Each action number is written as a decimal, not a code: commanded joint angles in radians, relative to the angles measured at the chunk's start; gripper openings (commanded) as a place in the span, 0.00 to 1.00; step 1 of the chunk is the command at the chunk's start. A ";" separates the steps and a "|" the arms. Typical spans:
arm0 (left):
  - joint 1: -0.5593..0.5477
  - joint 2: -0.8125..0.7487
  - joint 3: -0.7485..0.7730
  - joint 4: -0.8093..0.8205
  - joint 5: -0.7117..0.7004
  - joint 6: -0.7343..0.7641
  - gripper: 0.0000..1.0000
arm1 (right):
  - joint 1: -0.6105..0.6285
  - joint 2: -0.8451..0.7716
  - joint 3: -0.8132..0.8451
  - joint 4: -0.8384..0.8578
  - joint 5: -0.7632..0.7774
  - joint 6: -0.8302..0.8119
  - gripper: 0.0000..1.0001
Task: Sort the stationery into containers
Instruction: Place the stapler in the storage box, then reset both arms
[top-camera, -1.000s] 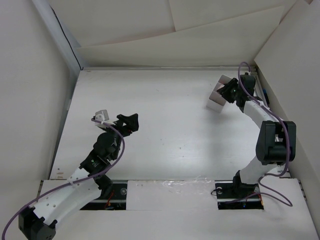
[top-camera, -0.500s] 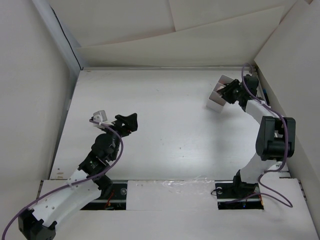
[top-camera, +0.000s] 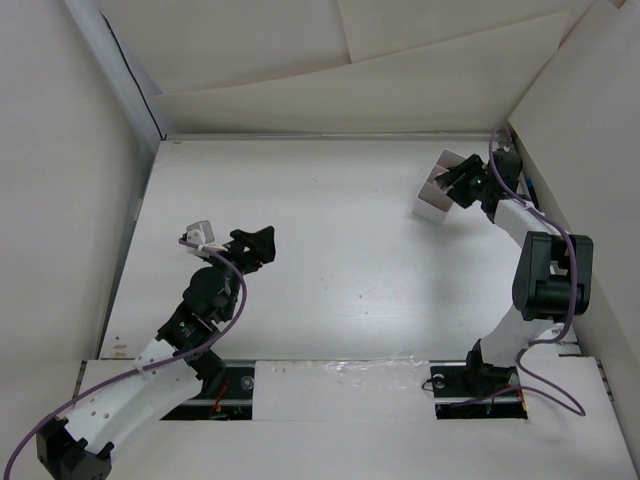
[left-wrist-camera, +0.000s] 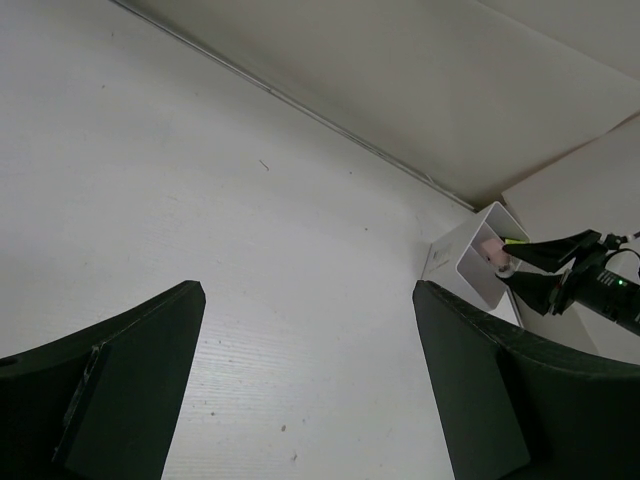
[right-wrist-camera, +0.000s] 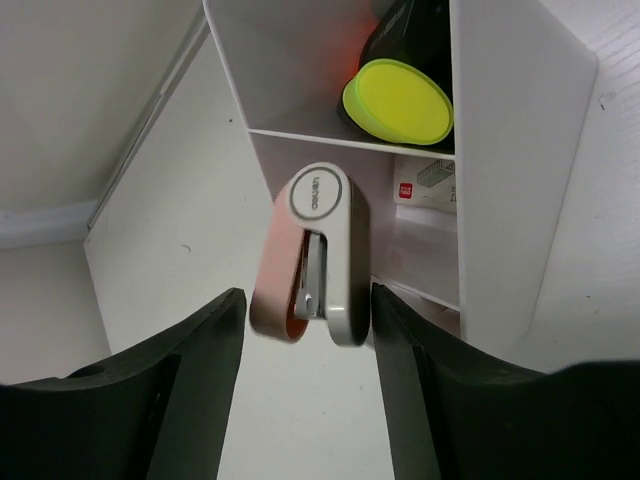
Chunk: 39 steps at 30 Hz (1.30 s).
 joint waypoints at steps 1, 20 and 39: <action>0.004 0.000 0.004 0.035 -0.003 0.015 0.83 | -0.010 -0.006 0.044 0.074 -0.015 0.007 0.60; 0.004 0.049 0.013 0.057 0.020 0.015 0.84 | 0.117 -0.268 -0.109 0.112 0.194 -0.003 0.68; 0.004 0.154 0.056 0.045 0.054 0.048 1.00 | 0.751 -0.675 -0.370 0.092 0.646 -0.222 1.00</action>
